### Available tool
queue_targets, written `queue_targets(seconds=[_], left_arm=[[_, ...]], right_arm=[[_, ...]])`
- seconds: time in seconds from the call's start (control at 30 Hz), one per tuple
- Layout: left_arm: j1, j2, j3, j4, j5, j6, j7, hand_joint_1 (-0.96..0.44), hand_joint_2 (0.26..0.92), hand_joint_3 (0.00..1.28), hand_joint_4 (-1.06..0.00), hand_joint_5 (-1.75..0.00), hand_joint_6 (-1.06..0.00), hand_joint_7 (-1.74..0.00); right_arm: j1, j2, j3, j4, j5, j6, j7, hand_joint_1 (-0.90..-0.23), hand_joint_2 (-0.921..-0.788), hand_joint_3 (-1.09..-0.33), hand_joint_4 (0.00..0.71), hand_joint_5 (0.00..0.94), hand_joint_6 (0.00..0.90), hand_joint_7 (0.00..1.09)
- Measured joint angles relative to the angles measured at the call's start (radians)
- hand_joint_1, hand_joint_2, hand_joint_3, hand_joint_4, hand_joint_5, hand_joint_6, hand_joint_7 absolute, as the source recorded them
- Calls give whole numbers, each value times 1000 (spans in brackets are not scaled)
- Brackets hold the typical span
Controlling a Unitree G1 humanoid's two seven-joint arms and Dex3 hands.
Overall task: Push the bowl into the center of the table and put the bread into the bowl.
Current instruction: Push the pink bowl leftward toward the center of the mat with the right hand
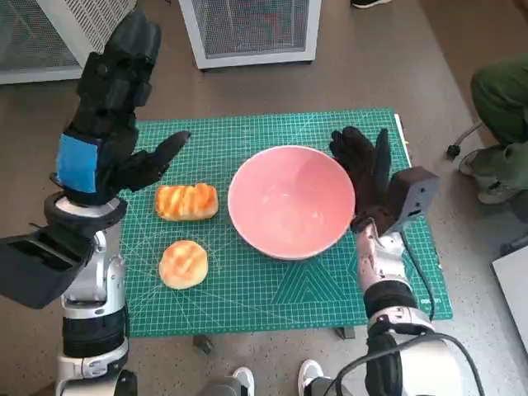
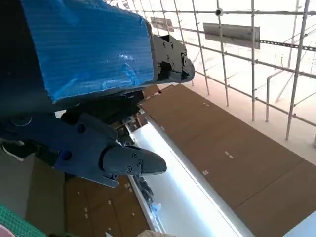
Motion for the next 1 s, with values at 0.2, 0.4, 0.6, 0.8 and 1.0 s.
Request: queue_targets(seconds=[0.2, 0.4, 0.6, 0.8, 1.0], left_arm=[[1, 0, 1, -1, 1, -1, 3, -312, 921, 280, -197, -7, -181, -237], [8, -1, 0, -12, 1, -1, 5, -305, 921, 281, -202, -8, -190, -236], [16, -1, 1, -22, -7, 1, 6, -305, 921, 279, -213, -12, -193, -232], [25, 0, 7, -23, -16, 2, 5, -309, 921, 274, -212, -9, -195, -224], [28, 0, 19, -22, -30, 2, 5, -314, 921, 268, -203, -3, -195, -207]], right_arm=[[-6, 16, 5, 0, -1, 1, 0, -579, -921, -826, 292, 0, 322, 215], [-18, 28, 12, 0, -1, 10, 1, -589, -921, -815, 290, 0, 320, 213], [-24, 20, 16, -4, -2, 8, 17, -570, -921, -823, 289, 1, 318, 212], [-28, 0, 23, -28, -2, -38, 38, -569, -921, -827, 294, 3, 314, 213], [-35, -25, 29, -86, 2, -143, 94, -637, -921, -782, 301, 5, 310, 221]])
